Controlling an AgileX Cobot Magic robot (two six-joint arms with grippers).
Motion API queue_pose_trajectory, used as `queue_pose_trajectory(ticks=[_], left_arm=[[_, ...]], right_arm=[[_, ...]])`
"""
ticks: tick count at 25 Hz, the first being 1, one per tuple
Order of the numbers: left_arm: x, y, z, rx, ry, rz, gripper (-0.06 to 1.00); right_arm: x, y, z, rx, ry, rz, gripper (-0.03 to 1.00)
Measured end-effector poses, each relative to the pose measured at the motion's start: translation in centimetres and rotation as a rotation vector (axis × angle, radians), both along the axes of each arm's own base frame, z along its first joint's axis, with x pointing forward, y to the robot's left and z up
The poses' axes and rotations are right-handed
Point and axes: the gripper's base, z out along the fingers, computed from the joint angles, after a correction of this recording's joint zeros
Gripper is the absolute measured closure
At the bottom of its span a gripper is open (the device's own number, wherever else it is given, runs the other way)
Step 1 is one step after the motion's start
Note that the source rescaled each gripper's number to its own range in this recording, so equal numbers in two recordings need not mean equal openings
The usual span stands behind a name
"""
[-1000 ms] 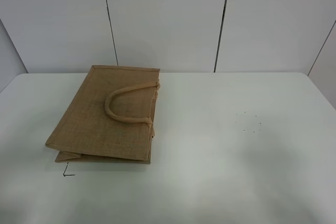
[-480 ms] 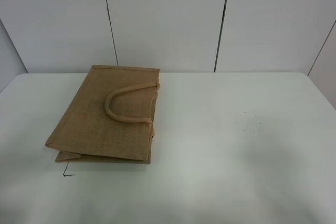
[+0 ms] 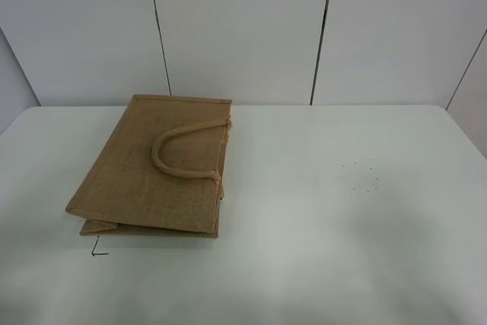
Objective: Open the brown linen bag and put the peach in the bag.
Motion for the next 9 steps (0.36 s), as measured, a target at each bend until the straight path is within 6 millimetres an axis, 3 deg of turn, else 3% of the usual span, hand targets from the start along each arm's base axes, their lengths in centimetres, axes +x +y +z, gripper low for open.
queue_pose_trajectory(ticks=[9], left_arm=[[0.00,0.00,0.00,0.000,0.000,0.000,0.04]], right_arm=[[0.00,0.00,0.00,0.000,0.000,0.000,-0.03]])
